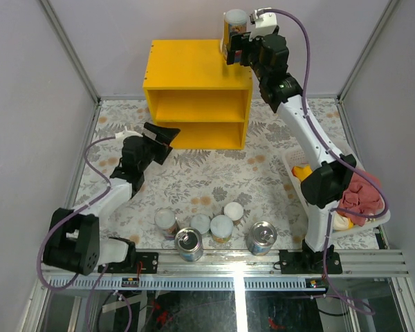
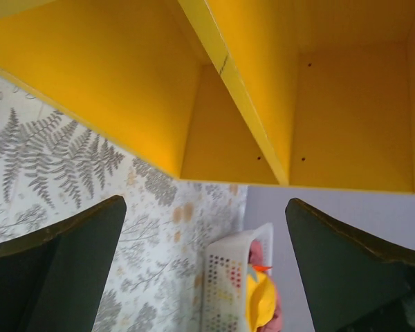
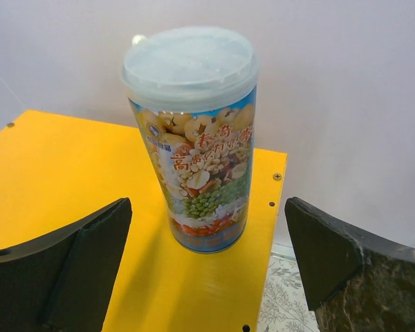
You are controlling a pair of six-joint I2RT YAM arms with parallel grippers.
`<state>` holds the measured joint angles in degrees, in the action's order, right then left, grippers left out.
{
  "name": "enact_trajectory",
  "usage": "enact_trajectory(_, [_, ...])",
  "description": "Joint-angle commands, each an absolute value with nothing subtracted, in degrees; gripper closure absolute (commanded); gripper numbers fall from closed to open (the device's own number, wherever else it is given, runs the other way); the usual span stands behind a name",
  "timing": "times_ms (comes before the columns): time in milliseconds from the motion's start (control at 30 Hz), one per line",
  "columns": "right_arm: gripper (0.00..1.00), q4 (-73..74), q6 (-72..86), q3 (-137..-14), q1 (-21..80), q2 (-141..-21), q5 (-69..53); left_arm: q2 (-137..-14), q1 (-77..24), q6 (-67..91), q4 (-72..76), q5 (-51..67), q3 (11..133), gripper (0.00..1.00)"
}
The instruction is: Place and organize the canned foods onto the counter
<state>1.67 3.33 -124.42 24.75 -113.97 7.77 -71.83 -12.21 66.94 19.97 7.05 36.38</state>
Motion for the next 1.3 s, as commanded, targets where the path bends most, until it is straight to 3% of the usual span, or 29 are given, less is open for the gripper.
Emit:
enact_trajectory(0, [0.01,-2.85,3.82,-122.91,25.18,-109.46,6.91,-77.64,-12.29,75.70,33.57,3.90,37.21,0.00])
enact_trajectory(833, [0.02,-4.00,3.65,-108.84,26.23,-96.44,6.28,-96.10,-19.16,83.80,41.88,-10.30,49.33,0.01])
enact_trajectory(1167, [0.05,-5.09,3.61,-102.98,26.72,-91.47,6.32,-102.23,-19.98,85.19,47.49,-12.01,54.78,0.25])
enact_trajectory(1233, [0.06,-5.16,3.52,-102.21,26.75,-91.01,6.41,-103.14,-20.11,85.76,48.28,-11.61,55.48,0.38])
enact_trajectory(1267, [0.06,-5.24,3.52,-101.92,26.72,-90.70,6.42,-103.56,-20.15,86.17,48.75,-11.38,55.66,0.49])
